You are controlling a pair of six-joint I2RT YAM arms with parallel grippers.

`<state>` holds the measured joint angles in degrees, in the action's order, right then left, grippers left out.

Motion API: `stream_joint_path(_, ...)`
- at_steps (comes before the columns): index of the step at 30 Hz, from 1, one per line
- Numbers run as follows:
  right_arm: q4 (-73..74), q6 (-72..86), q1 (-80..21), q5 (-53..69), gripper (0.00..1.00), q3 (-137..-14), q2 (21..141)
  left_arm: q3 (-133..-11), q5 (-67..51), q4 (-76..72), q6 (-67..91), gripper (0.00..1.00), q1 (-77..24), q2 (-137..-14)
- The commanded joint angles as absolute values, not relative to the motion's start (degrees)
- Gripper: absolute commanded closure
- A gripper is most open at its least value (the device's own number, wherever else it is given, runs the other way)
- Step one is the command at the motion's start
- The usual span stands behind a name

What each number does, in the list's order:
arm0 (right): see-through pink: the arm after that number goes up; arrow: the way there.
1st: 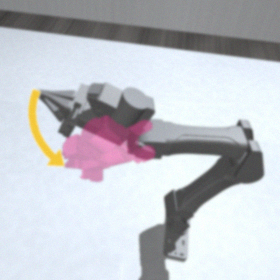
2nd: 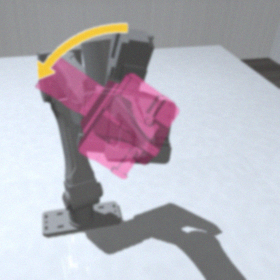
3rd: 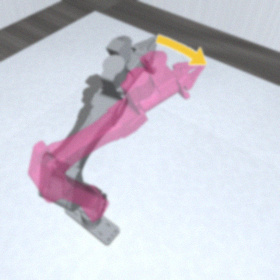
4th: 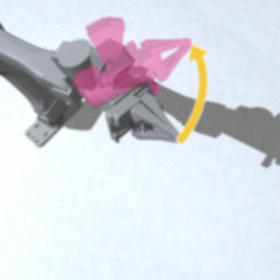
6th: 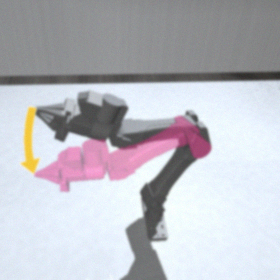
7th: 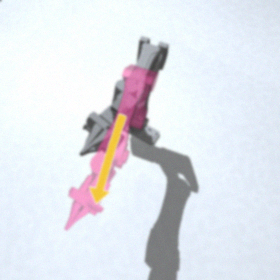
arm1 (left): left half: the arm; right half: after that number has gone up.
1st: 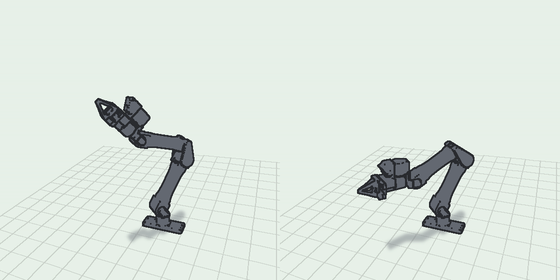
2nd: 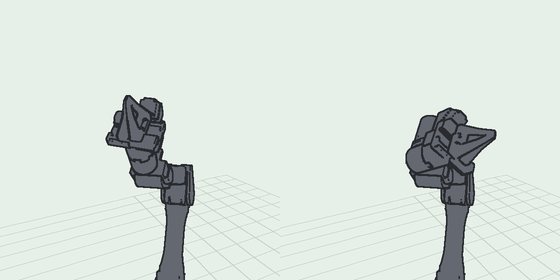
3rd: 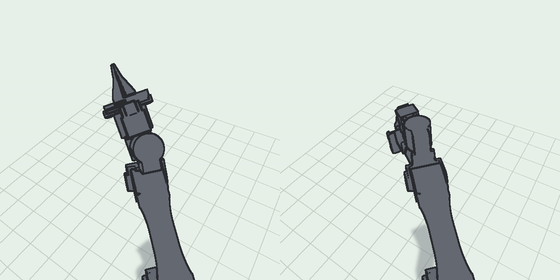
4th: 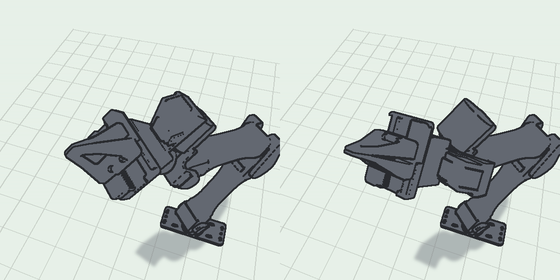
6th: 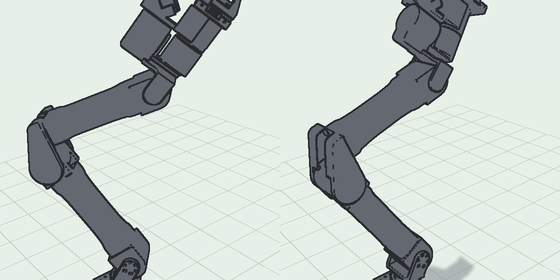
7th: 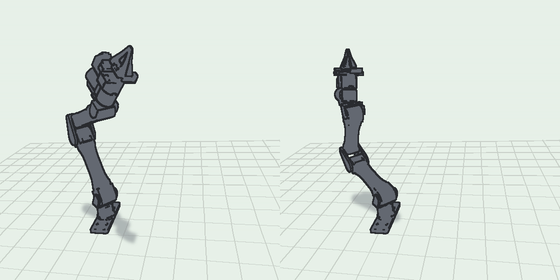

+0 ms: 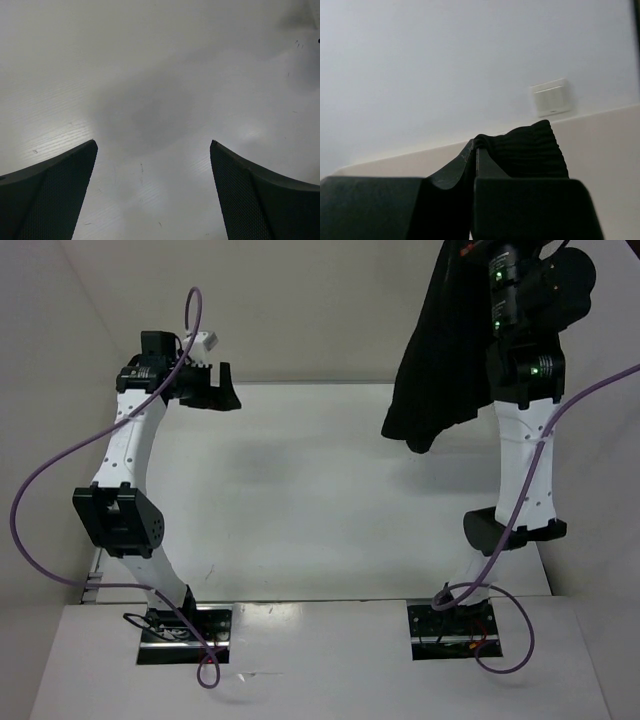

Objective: Fold and stack the shorts
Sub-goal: Grab the shorts from the pile, then move the shorts to the center of the board

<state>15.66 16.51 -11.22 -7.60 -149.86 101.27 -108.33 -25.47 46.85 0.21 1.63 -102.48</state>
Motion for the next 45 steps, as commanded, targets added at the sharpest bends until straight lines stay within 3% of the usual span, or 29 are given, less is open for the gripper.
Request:
stream_joint_path(1,13.01,22.32,-14.32,-1.41,1.00,-153.45,106.07,-109.78,-23.91,44.91,0.00,0.00,1.49,-100.11)
stream_joint_path(7,15.29,18.55,-26.97,-9.74,1.00,-161.70,117.93,-109.78,-19.52,44.38,0.00,0.00,1.49,-100.11)
stream_joint_path(12,14.42,18.02,-34.18,-14.40,1.00,-179.26,131.20,-110.47,-16.18,43.86,0.00,0.00,1.49,-100.63)
stream_joint_path(15,12.83,21.17,-34.19,-17.67,1.00,-177.19,132.63,-113.02,-14.07,43.86,0.00,0.00,1.49,-101.16)
stream_joint_path(21,23.80,27.41,-34.72,-19.60,1.00,-179.56,135.17,-119.17,-13.54,44.38,0.00,0.00,1.49,-103.10)
stream_joint_path(28,33.31,29.27,-34.19,-14.78,1.00,-159.20,129.03,-116.03,-12.41,46.23,0.00,0.00,-3.49,-106.35)
stream_joint_path(31,33.84,29.97,-32.09,-12.40,1.00,-146.63,125.51,-107.86,-4.76,44.75,0.00,0.00,-10.51,-106.35)
stream_joint_path(35,31.04,32.69,-29.89,-8.27,1.00,-131.44,121.91,-99.24,-3.52,41.84,0.00,0.00,-16.15,-107.04)
stream_joint_path(40,29.27,32.70,-28.04,-9.49,1.00,-127.79,121.29,-88.27,5.08,33.77,0.00,0.00,-22.84,-108.80)
stream_joint_path(45,28.74,32.44,-22.24,-10.63,1.00,-128.41,123.05,-88.33,15.54,25.42,0.00,0.00,-23.47,-114.07)
